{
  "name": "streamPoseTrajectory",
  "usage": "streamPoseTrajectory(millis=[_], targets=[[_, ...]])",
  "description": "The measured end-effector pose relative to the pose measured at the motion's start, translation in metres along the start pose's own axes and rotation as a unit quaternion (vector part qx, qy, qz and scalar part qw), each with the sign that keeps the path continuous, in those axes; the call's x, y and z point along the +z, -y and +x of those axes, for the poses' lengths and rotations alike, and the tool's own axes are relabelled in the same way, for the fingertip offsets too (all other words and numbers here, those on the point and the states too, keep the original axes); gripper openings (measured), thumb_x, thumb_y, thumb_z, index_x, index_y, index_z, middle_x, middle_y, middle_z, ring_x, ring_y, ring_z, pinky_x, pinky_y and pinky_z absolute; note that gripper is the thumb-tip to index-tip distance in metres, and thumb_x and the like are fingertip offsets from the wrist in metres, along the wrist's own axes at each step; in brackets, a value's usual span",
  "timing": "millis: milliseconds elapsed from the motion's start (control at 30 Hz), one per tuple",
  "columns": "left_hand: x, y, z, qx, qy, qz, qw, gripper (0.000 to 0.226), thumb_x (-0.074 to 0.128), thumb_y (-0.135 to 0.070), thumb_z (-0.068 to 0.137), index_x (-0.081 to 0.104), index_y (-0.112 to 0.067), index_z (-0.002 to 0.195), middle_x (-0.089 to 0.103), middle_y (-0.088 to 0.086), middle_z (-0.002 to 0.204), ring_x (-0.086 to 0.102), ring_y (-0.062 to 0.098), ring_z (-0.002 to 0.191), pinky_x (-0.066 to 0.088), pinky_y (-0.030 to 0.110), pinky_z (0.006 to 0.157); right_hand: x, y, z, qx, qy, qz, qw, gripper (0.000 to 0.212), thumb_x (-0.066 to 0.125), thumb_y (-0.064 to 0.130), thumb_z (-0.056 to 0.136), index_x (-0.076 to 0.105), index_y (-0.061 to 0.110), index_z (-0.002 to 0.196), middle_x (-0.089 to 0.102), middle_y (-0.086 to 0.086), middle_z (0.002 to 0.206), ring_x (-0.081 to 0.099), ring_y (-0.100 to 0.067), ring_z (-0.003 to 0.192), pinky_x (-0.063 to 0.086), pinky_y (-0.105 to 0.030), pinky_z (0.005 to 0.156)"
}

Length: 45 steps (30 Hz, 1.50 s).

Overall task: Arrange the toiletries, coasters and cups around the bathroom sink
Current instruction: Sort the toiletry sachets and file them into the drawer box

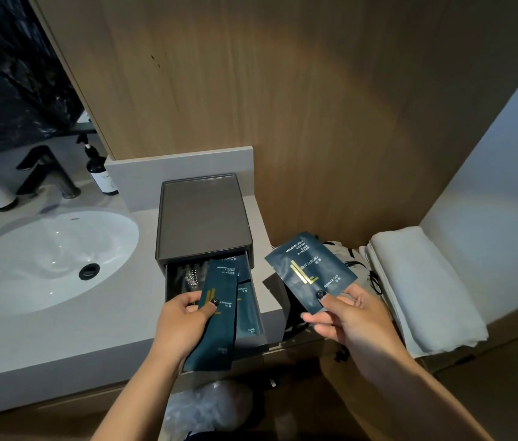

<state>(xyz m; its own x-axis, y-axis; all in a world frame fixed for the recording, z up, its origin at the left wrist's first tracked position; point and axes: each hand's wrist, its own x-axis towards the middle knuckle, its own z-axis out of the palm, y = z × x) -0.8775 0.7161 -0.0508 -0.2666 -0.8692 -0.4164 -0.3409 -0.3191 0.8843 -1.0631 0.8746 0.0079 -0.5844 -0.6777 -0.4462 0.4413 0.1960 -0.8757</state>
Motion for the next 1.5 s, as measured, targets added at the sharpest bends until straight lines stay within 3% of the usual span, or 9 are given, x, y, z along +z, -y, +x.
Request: streamPoseTrajectory(millis=[133,300,467,800,867,967,1133,1333,1500], targets=[[0.016,-0.004,0.024,0.018,-0.008,0.026,0.999,0.028,0.057,0.001,0.086,0.071,-0.014,0.105,0.076,0.004,0.082,0.071,0.022,0.080,0.054,0.036,0.080,0.004,0.002,0.001,0.014,0.001,-0.005,1.000,0.016,0.054,0.001,0.094,0.060,0.015,0.099,0.076,-0.001,0.073,0.074,-0.022,0.066,0.053,-0.019,0.041],[0.040,-0.001,0.046,0.025,-0.037,0.076,0.996,0.030,0.056,-0.003,0.088,0.066,-0.015,0.114,0.064,-0.001,0.066,0.050,0.014,0.052,0.037,0.026,0.052,0.004,0.000,-0.003,0.017,0.002,-0.009,1.000,0.015,0.055,0.000,0.094,0.058,0.012,0.103,0.075,-0.012,0.086,0.074,-0.024,0.066,0.055,-0.020,0.044],[0.051,0.000,0.043,0.050,-0.068,0.131,0.988,0.043,0.065,-0.010,0.085,0.062,-0.019,0.127,0.070,0.002,0.077,0.064,0.022,0.081,0.046,0.029,0.079,-0.001,-0.003,-0.010,0.000,0.011,-0.037,0.999,0.015,0.055,0.004,0.094,0.060,0.012,0.106,0.076,-0.012,0.084,0.073,-0.019,0.063,0.055,-0.023,0.053],[0.051,-0.013,0.032,0.114,-0.051,0.278,0.952,0.040,0.061,-0.010,0.091,0.056,-0.006,0.130,0.054,-0.002,0.070,0.051,0.017,0.073,0.034,0.019,0.074,0.006,-0.009,-0.014,0.007,0.004,-0.035,0.999,0.019,0.050,0.004,0.096,0.060,0.014,0.108,0.075,-0.016,0.085,0.072,-0.018,0.063,0.054,-0.025,0.054],[0.051,-0.014,0.032,0.124,-0.048,0.307,0.942,0.032,0.062,-0.012,0.090,0.060,-0.005,0.121,0.060,0.006,0.080,0.054,0.022,0.076,0.040,0.024,0.075,0.009,-0.009,-0.014,0.008,0.000,-0.030,1.000,0.019,0.050,0.003,0.096,0.060,0.012,0.109,0.076,-0.015,0.086,0.072,-0.018,0.061,0.054,-0.026,0.055],[0.051,-0.011,0.034,0.121,-0.046,0.352,0.927,0.041,0.062,-0.021,0.091,0.054,-0.005,0.127,0.055,0.018,0.115,0.057,0.033,0.107,0.045,0.037,0.093,0.014,-0.008,-0.015,0.014,0.004,-0.028,1.000,0.019,0.052,0.002,0.095,0.060,0.011,0.110,0.076,-0.014,0.086,0.071,-0.018,0.059,0.054,-0.026,0.056],[0.033,-0.004,0.036,0.177,-0.064,0.426,0.885,0.069,0.061,-0.037,0.090,0.033,-0.013,0.148,0.040,0.008,0.140,0.037,0.027,0.131,0.036,0.037,0.106,0.020,-0.008,-0.015,0.010,0.005,-0.023,1.000,0.019,0.050,0.003,0.096,0.059,0.012,0.110,0.076,-0.011,0.080,0.072,-0.020,0.062,0.054,-0.027,0.057],[-0.004,0.004,0.053,0.233,0.142,0.572,0.774,0.088,0.057,-0.051,0.089,0.010,-0.016,0.154,-0.008,0.002,0.162,-0.012,0.019,0.148,0.001,0.041,0.120,0.028,-0.013,-0.014,0.018,0.015,-0.015,1.000,0.018,0.051,0.003,0.095,0.060,0.009,0.110,0.074,-0.011,0.074,0.071,-0.024,0.068,0.053,-0.028,0.057],[0.002,0.005,0.064,0.211,0.190,0.612,0.739,0.089,0.053,-0.051,0.091,0.001,-0.016,0.154,-0.012,-0.001,0.162,-0.016,0.017,0.147,-0.003,0.046,0.119,0.045,-0.015,-0.006,0.060,0.019,0.019,0.998,0.017,0.051,0.000,0.095,0.059,0.003,0.109,0.075,-0.016,0.086,0.071,-0.025,0.068,0.053,-0.023,0.049]])
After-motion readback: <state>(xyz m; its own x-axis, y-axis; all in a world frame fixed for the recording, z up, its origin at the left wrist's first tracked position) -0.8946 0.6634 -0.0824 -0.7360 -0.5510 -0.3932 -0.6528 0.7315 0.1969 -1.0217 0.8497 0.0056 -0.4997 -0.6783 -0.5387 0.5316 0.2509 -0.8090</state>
